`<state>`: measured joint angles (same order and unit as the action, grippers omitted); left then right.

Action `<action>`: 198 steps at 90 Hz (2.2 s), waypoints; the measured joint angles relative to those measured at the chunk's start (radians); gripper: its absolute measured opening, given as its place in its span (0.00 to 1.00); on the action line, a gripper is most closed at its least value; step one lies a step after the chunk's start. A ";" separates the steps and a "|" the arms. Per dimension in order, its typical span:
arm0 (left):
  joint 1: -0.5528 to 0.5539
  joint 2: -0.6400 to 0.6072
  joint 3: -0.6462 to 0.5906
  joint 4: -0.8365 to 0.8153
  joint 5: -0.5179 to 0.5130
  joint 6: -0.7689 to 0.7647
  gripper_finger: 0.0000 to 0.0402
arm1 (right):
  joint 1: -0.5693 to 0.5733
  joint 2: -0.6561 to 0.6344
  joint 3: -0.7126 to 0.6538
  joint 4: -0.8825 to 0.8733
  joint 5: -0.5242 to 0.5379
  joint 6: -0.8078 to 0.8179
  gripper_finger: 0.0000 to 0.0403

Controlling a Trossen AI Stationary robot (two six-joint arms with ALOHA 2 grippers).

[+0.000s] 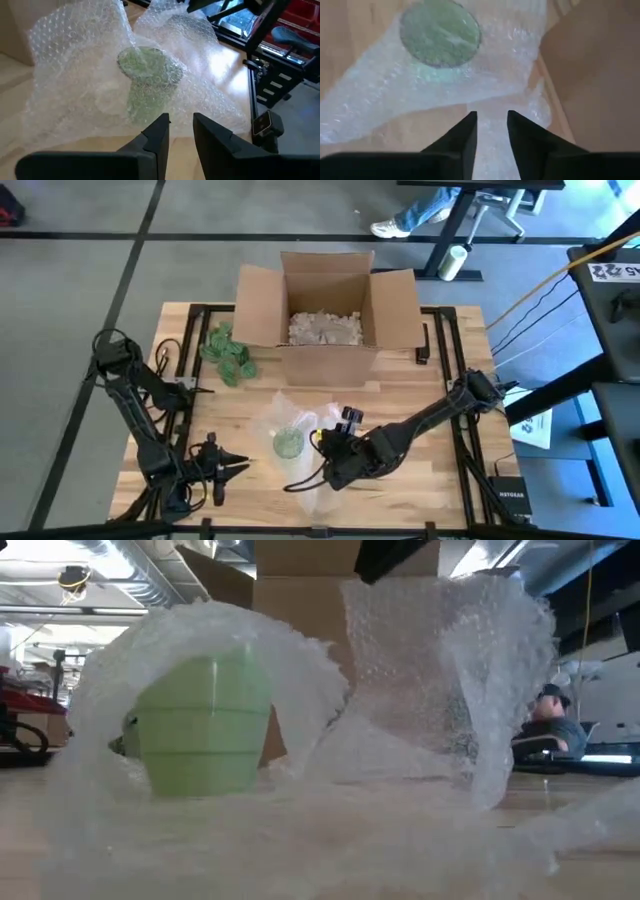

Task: Wrap mug
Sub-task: Wrap the green mug in bubble wrap

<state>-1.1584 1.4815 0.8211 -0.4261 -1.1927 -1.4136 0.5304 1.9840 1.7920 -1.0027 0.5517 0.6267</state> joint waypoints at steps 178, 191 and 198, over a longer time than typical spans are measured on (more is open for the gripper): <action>0.000 0.005 0.000 0.020 0.003 0.007 0.17 | -0.027 0.060 0.065 -0.237 0.214 0.272 0.00; 0.000 0.005 0.000 0.020 0.003 0.007 0.17 | -0.026 0.060 0.065 -0.246 0.312 0.391 0.00; 0.000 0.005 0.000 0.020 0.003 0.007 0.17 | -0.018 0.059 0.065 -0.257 0.357 0.437 0.00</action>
<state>-1.1587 1.4860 0.8211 -0.4061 -1.1896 -1.4063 0.5126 2.0430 1.8572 -1.2595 0.9090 1.0633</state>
